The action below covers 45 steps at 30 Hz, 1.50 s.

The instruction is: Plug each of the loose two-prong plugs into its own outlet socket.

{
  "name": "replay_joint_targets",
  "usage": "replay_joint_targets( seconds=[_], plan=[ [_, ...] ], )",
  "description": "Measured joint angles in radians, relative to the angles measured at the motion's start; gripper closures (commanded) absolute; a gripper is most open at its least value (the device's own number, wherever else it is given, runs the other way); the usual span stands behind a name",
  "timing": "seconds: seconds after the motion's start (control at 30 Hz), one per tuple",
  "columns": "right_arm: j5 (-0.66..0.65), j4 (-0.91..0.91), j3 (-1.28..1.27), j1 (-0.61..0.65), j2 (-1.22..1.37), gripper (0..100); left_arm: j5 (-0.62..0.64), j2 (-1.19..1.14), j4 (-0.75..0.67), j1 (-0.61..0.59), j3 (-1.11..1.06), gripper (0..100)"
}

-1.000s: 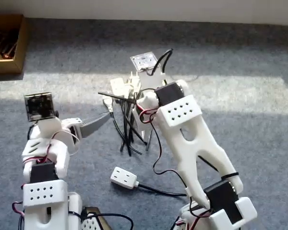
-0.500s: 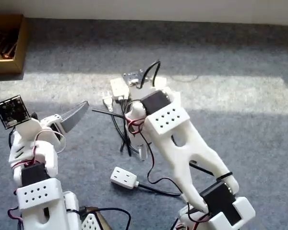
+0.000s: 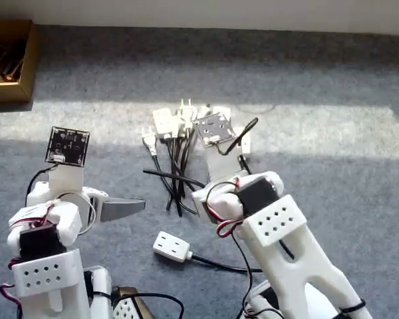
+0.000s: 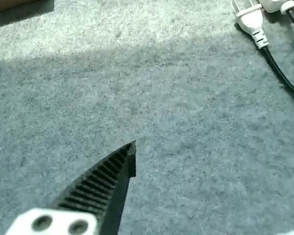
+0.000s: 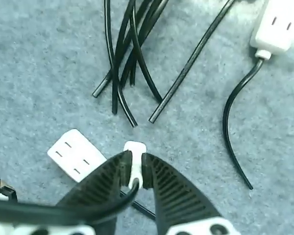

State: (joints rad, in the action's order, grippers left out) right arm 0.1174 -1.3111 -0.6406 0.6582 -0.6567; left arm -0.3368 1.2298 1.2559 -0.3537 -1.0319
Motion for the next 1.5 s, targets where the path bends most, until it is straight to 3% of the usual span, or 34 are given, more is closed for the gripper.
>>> replay_joint_targets(
  seconds=[0.17,0.3,0.47,0.6,0.7,0.87,1.17,1.4,1.5],
  plan=[
    [-0.003,-0.014,-0.003,0.023,0.006,99.3,-0.041,-0.173,0.023,-0.005,0.064,42],
    [-0.009,-0.02,-0.003,0.028,0.048,99.3,-0.256,-0.436,0.011,0.028,0.092,42],
    [-0.043,-0.02,-0.005,-0.11,0.086,99.3,-0.577,-0.76,0.133,0.135,0.265,42],
    [-0.044,-0.008,-0.005,-0.206,0.103,99.3,-0.763,-0.839,0.301,0.265,0.414,42],
    [-0.044,-0.005,-0.005,-0.218,0.103,99.3,-0.861,-0.839,0.327,0.381,0.423,42],
    [-0.044,-0.005,-0.005,-0.261,0.103,99.3,-0.881,-0.839,0.198,0.551,0.319,42],
    [-0.044,-0.005,-0.009,-0.281,0.103,99.3,-0.83,-0.842,-0.374,0.704,0.005,41],
    [-0.044,-0.005,-0.015,-0.281,0.103,99.3,-0.786,-0.982,-0.419,0.71,0.064,42],
    [-0.044,-0.005,-0.015,-0.284,0.103,99.3,-0.736,-1.022,-0.382,0.746,0.103,54]
  ],
)
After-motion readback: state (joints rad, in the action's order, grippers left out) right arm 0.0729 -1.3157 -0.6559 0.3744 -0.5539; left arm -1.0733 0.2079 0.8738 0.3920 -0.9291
